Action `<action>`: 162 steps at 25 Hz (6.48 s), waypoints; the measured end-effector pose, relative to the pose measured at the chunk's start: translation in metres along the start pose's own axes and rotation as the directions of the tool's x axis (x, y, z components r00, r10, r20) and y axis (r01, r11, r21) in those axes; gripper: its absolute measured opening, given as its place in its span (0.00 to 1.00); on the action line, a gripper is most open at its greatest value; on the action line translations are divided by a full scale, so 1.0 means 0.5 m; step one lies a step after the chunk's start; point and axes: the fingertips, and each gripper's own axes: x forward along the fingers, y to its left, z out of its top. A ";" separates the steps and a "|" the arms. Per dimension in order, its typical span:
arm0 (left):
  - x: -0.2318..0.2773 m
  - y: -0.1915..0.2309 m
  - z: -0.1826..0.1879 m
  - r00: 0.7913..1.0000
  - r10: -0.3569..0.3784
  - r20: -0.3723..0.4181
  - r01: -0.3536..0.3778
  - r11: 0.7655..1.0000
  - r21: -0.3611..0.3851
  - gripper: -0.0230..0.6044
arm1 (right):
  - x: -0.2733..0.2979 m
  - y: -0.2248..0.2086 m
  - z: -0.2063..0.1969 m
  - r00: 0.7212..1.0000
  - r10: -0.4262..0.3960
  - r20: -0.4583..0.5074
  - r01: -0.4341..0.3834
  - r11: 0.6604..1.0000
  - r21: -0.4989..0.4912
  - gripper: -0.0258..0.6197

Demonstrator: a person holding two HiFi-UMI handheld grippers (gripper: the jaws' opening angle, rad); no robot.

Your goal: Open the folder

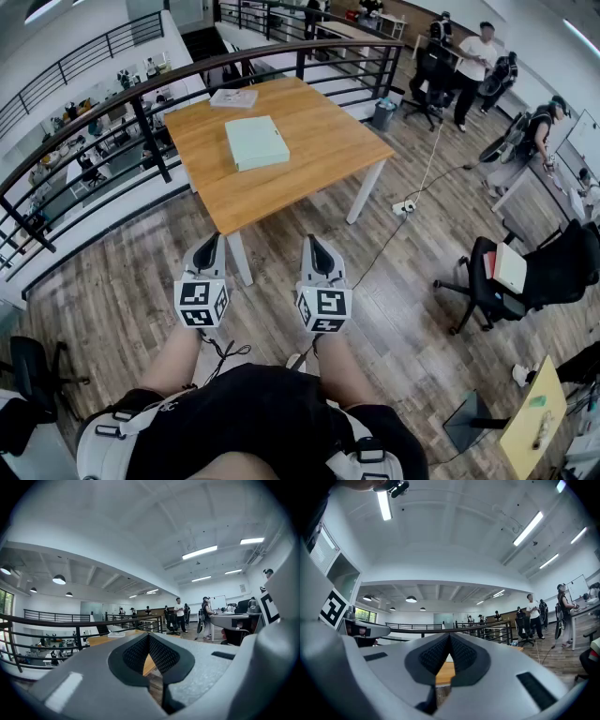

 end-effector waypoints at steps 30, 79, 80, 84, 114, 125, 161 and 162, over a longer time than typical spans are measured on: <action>0.145 -0.153 -0.002 0.999 0.032 -0.021 -0.032 0.999 -0.003 0.04 | -0.002 -0.228 -0.032 1.000 -0.017 -0.001 0.017 0.999 0.042 0.05; 0.883 0.226 -0.002 0.987 0.160 -0.032 -0.163 0.982 -0.093 0.04 | 0.893 -0.410 -0.059 0.992 0.118 -0.052 -0.119 0.993 -0.022 0.05; 0.884 0.236 -0.008 0.985 0.169 -0.036 -0.172 0.980 -0.099 0.04 | 0.901 -0.405 -0.061 0.990 0.126 -0.056 -0.127 0.992 -0.024 0.05; 0.884 0.265 -0.033 0.977 0.204 -0.062 -0.210 0.971 -0.112 0.04 | 0.930 -0.393 -0.091 0.984 0.153 -0.096 -0.155 0.988 -0.020 0.05; 1.048 0.298 -0.082 0.960 0.201 -0.197 -0.203 0.979 0.010 0.21 | 1.190 -0.434 -0.264 0.888 0.397 -0.232 -0.348 0.910 0.225 0.13; 1.096 0.209 -0.232 0.901 0.024 -0.434 0.099 0.961 0.258 0.45 | 1.217 -0.397 -0.448 0.773 0.498 -0.394 -0.337 0.848 0.410 0.24; 1.176 0.153 -0.556 0.636 0.044 -0.771 0.413 0.824 0.388 0.33 | 1.202 -0.380 -0.728 0.561 0.734 -0.383 0.039 0.438 0.898 0.20; 1.174 0.153 -0.556 0.633 0.031 -0.774 0.415 0.830 0.373 0.32 | 1.203 -0.379 -0.728 0.556 0.738 -0.382 0.035 0.439 0.898 0.20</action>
